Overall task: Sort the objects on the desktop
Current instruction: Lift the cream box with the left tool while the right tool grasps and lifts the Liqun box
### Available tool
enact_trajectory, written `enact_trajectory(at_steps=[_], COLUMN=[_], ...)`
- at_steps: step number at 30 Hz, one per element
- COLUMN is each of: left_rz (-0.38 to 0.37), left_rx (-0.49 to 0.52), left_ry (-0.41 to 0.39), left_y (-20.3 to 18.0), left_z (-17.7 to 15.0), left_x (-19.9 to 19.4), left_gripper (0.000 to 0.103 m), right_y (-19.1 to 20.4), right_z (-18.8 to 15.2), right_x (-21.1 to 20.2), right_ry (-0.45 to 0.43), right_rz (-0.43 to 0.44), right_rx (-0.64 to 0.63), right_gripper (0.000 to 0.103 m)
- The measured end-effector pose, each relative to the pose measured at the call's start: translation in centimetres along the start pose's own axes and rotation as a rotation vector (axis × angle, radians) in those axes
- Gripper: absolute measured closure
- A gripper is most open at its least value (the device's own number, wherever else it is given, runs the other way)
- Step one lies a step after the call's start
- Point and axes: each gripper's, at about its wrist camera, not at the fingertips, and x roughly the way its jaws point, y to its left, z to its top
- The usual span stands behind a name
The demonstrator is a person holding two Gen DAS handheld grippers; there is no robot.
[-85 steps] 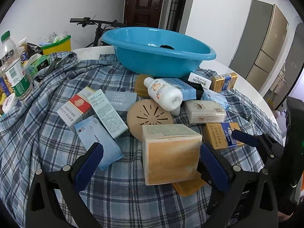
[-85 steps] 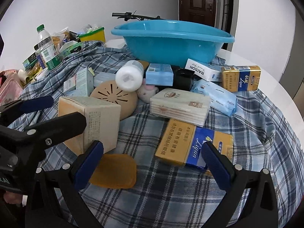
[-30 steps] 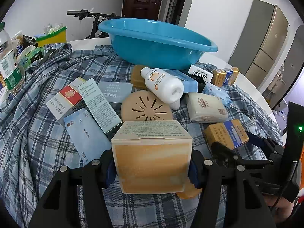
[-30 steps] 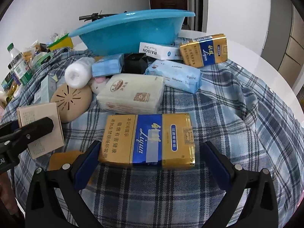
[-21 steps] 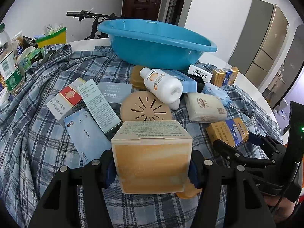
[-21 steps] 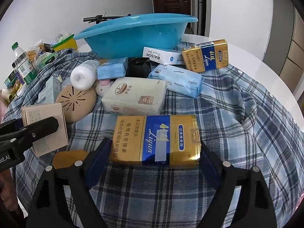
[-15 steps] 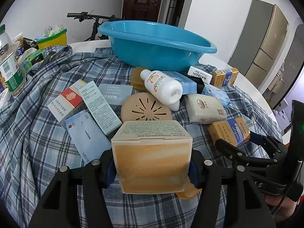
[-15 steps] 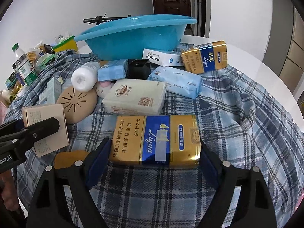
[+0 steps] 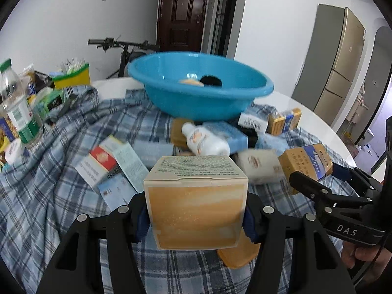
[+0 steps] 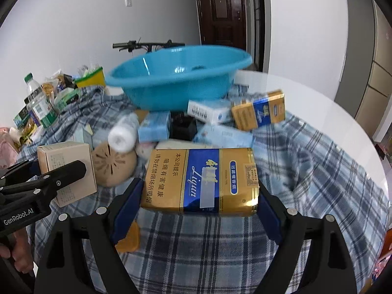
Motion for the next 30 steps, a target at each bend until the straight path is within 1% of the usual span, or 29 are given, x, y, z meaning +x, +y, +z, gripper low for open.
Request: enact_trajectory(at_steps=[7, 12, 17, 23, 30], left_rz=[0.022, 0.032, 0.054, 0.047, 0.043], left_rx=[-0.003, 0.007, 0.05, 0.057, 0.059], left_ry=[-0.078, -0.162, -0.23, -0.276, -0.278], left_y=[0.7, 0.7, 0.0, -0.3, -0.6], left_z=[2.7, 5.2, 7.2, 8.8, 8.9], left_x=[-2.0, -4.3, -6.3, -7.8, -8.0], left_gripper=[0.041, 0.041, 0.041, 0.041, 0.041], right_y=[1.0, 1.5, 1.9, 2.5, 2.5], right_z=[3.1, 5.1, 7.0, 8.6, 9.0], right_x=[-2.0, -3.7, -5.8, -7.3, -7.8], right_ry=[-0.091, -0.161, -0.235, -0.293, -0.312], right_rz=[0.006, 0.01, 0.011, 0.013, 0.016], right_rx=[-0.031, -0.042, -0.053, -0.066, -0.07], right_gripper=[0.018, 0.018, 0.018, 0.018, 0.018])
